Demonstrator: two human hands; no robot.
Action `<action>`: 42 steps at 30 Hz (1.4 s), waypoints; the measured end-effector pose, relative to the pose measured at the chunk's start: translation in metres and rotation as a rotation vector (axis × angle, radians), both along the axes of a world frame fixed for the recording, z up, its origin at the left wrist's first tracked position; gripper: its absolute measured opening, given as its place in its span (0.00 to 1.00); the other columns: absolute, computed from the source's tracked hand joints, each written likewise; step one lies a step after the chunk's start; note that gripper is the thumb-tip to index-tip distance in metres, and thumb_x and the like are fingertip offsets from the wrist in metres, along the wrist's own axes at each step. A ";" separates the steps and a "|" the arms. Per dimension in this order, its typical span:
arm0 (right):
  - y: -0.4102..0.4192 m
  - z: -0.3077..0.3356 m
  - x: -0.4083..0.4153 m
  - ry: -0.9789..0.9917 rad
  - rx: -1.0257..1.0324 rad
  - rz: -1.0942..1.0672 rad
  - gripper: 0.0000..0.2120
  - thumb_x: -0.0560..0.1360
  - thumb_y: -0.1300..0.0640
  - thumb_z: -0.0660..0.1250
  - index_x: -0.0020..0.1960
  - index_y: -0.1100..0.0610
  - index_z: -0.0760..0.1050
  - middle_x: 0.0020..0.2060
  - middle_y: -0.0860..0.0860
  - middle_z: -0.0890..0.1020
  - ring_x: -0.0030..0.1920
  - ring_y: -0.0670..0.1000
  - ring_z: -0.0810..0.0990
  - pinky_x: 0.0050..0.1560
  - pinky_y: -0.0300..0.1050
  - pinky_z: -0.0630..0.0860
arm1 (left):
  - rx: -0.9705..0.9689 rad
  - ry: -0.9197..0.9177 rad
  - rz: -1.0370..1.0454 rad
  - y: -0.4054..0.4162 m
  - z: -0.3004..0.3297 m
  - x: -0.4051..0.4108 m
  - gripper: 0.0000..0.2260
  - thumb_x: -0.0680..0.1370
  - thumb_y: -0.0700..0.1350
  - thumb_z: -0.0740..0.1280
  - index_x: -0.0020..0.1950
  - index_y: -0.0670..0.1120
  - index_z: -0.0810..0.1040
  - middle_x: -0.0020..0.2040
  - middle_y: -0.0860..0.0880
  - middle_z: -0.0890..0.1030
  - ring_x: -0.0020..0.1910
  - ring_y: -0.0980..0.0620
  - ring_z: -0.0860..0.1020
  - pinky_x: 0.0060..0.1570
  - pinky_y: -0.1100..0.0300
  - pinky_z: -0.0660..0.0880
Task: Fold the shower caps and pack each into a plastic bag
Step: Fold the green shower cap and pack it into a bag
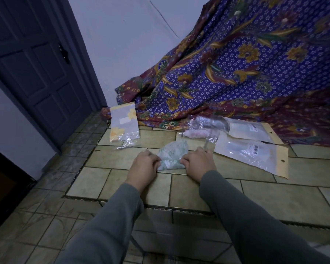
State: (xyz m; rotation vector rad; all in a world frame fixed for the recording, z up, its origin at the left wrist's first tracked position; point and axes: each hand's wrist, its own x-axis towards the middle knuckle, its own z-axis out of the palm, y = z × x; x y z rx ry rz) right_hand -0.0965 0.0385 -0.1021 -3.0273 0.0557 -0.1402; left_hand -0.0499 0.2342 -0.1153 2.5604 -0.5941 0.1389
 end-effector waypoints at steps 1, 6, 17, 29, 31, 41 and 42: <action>0.000 0.000 0.001 -0.021 0.009 -0.012 0.15 0.80 0.44 0.55 0.55 0.44 0.79 0.53 0.45 0.78 0.57 0.51 0.68 0.56 0.52 0.60 | 0.009 -0.036 -0.010 -0.001 -0.001 0.000 0.07 0.76 0.44 0.68 0.51 0.45 0.83 0.48 0.45 0.78 0.51 0.45 0.74 0.52 0.55 0.72; 0.001 -0.007 -0.001 -0.313 -0.015 0.052 0.03 0.70 0.49 0.73 0.43 0.47 0.83 0.40 0.45 0.80 0.43 0.53 0.75 0.49 0.50 0.62 | 0.017 -0.183 -0.112 -0.007 -0.006 -0.010 0.08 0.75 0.40 0.66 0.52 0.45 0.82 0.46 0.45 0.78 0.46 0.43 0.75 0.48 0.51 0.74; 0.002 -0.023 -0.019 -0.184 -0.011 0.039 0.19 0.72 0.37 0.60 0.52 0.46 0.82 0.43 0.45 0.80 0.45 0.53 0.75 0.44 0.48 0.56 | 0.048 -0.069 -0.149 0.000 -0.008 -0.001 0.23 0.73 0.62 0.59 0.56 0.50 0.83 0.51 0.52 0.80 0.52 0.50 0.76 0.54 0.52 0.74; -0.003 -0.020 -0.029 -0.106 -0.024 0.061 0.18 0.81 0.44 0.53 0.68 0.43 0.70 0.58 0.45 0.76 0.56 0.54 0.69 0.51 0.52 0.58 | -0.049 -0.091 -0.175 0.006 -0.015 -0.009 0.20 0.74 0.61 0.60 0.54 0.52 0.83 0.43 0.54 0.76 0.45 0.51 0.76 0.46 0.50 0.75; -0.004 -0.021 -0.034 -0.122 0.026 0.044 0.18 0.80 0.43 0.52 0.67 0.42 0.71 0.56 0.44 0.77 0.55 0.53 0.69 0.51 0.51 0.57 | -0.091 -0.091 -0.151 0.006 -0.018 -0.012 0.19 0.74 0.60 0.60 0.54 0.52 0.84 0.42 0.55 0.76 0.45 0.52 0.76 0.46 0.50 0.75; -0.008 -0.016 -0.024 -0.175 0.124 -0.029 0.18 0.78 0.40 0.53 0.54 0.41 0.80 0.52 0.41 0.82 0.54 0.51 0.73 0.48 0.47 0.53 | 0.074 -0.068 -0.052 -0.003 -0.007 -0.009 0.14 0.79 0.56 0.59 0.55 0.54 0.81 0.49 0.53 0.79 0.54 0.50 0.76 0.50 0.56 0.66; -0.008 -0.015 -0.023 -0.169 0.137 -0.036 0.16 0.79 0.41 0.54 0.54 0.41 0.80 0.52 0.41 0.82 0.55 0.50 0.72 0.49 0.47 0.53 | 0.072 -0.067 -0.049 -0.003 -0.007 -0.008 0.12 0.80 0.54 0.60 0.56 0.55 0.81 0.49 0.53 0.80 0.54 0.51 0.76 0.50 0.56 0.66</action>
